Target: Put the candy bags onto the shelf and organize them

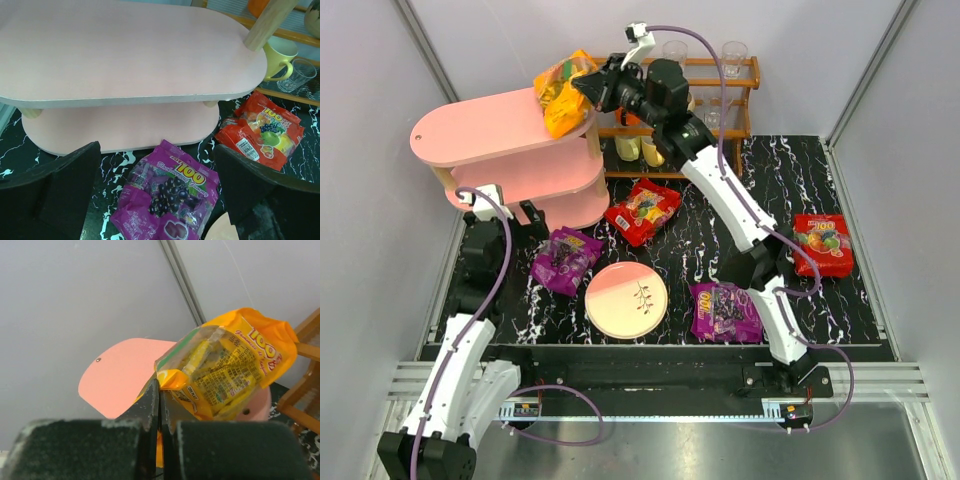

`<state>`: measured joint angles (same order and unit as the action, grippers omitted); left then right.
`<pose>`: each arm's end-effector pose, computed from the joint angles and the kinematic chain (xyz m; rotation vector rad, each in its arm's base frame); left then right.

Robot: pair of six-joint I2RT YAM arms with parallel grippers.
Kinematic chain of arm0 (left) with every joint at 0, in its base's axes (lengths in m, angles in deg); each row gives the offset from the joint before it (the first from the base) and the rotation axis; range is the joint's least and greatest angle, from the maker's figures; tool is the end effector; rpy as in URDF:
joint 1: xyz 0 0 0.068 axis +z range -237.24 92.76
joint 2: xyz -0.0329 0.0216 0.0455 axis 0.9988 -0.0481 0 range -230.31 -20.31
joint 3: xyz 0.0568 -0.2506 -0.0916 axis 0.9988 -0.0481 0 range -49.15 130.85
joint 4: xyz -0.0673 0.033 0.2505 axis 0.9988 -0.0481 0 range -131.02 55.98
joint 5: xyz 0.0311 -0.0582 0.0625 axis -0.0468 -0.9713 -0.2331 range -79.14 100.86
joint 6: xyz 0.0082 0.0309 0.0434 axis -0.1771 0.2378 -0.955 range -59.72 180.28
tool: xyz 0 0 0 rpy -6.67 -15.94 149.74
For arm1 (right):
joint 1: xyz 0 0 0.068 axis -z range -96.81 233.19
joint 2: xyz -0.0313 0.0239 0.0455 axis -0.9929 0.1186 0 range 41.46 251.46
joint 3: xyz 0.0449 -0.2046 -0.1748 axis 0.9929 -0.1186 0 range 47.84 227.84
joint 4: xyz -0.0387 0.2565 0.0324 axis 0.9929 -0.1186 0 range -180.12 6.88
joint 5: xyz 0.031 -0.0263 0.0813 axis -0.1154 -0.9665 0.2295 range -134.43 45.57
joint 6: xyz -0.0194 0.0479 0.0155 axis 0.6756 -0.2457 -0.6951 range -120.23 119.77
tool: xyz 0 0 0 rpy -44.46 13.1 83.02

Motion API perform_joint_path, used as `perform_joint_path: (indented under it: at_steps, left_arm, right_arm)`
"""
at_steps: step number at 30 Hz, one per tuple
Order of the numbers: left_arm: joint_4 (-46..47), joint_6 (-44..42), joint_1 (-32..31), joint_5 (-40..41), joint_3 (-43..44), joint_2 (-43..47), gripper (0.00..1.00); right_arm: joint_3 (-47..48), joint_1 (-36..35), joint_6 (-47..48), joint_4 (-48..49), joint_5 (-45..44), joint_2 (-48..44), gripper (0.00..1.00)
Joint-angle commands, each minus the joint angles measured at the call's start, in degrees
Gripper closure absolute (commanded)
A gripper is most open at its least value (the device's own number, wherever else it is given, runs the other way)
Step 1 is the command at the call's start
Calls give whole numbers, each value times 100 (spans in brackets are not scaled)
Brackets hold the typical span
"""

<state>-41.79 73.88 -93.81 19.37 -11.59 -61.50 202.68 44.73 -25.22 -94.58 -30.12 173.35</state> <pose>0.1761 -0.0149 0.3102 -0.2157 1.7559 -0.1237 0.3898 0.3209 0.4824 -0.3907 1.4123 1.0864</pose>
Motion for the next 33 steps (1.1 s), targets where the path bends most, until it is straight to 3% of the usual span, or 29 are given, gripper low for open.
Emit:
perform_joint_path:
  at_steps: [1, 9, 14, 15, 16, 17, 18, 21, 27, 33]
  left_arm:
    - [13, 10, 6, -78, 155, 190, 1]
    - [-137, -42, 6, 115, 59, 541, 1]
    - [-216, -42, 6, 151, 14, 612, 1]
    - [-216, -42, 6, 159, 6, 621, 1]
    - [-225, -42, 6, 159, 6, 612, 1]
    - [-225, -42, 6, 177, -3, 612, 1]
    - [-225, -42, 6, 186, -12, 621, 1]
    - [-260, -16, 6, 186, 6, 595, 1]
    - [-322, 2, 6, 203, 41, 638, 1]
    - [-427, 19, 6, 370, 129, 665, 1]
  right_arm:
    - [441, -381, -137, 1102, -182, 73, 100]
    - [309, -1049, -76, 1366, -683, 398, 100]
    - [423, -1076, -304, 1366, -859, 644, 99]
    - [415, -1076, -304, 1366, -859, 662, 95]
    - [380, -1076, -287, 1375, -842, 705, 83]
    - [388, -1067, -278, 1375, -798, 723, 65]
    - [397, -1067, -261, 1340, -798, 741, 38]
    - [301, -1050, 37, 1199, -894, 627, 11]
    - [-1103, -988, 863, 1541, -1228, -654, 5]
    - [-3729, -691, 1365, 2402, -1948, -2552, 5]
